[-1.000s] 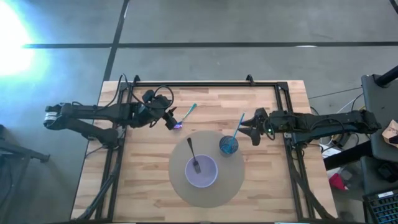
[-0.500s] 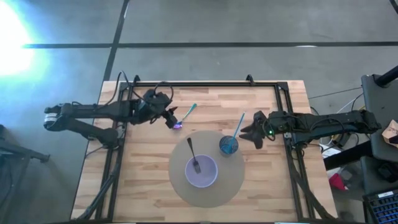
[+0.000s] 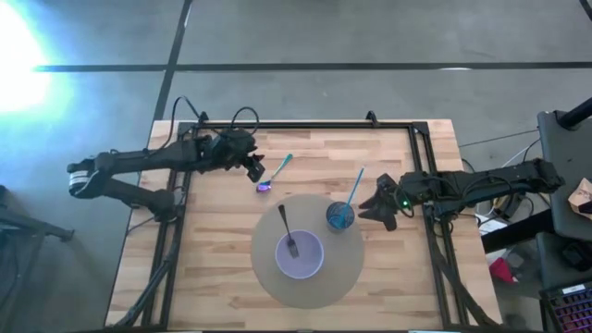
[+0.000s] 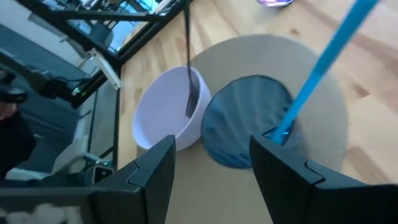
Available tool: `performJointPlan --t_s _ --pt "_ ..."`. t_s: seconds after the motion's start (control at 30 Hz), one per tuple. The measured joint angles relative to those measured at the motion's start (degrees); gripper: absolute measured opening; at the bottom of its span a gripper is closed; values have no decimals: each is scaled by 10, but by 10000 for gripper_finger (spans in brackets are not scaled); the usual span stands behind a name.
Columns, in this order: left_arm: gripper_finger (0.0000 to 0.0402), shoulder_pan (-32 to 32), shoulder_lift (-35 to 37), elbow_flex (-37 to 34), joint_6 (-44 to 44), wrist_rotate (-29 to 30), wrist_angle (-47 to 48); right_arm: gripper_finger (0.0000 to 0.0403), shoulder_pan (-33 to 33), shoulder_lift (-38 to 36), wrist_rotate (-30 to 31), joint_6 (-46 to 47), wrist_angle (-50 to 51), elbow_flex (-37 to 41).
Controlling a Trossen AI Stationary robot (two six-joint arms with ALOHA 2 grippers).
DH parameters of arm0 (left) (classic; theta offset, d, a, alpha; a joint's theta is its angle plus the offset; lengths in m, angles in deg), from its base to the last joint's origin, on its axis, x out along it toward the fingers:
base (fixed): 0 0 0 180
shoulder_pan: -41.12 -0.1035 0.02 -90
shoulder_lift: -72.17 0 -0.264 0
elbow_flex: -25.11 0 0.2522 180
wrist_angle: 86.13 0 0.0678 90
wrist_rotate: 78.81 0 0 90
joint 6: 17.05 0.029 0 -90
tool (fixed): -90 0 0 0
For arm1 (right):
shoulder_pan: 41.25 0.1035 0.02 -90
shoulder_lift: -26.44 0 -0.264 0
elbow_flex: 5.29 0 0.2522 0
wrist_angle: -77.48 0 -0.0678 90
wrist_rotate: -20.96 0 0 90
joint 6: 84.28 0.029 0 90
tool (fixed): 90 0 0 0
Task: Pick & Place Utensil
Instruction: Put the spoon into the bowl
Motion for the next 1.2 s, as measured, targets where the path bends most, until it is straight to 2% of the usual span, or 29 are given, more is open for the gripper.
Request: performJointPlan --t_s 0.37,0.77,1.03,1.2 --pt "174 -71 -59 0 -42 -112 1 201 37 -34 4 -5 -42 0" --pt "175 -78 -123 22 -53 -128 6 201 37 -82 4 -66 -125 0" --pt "175 -87 -179 62 -54 -134 42 201 37 -90 4 -110 -208 0" --pt "174 -92 -213 82 -54 -154 61 201 37 -90 4 -112 -217 0"
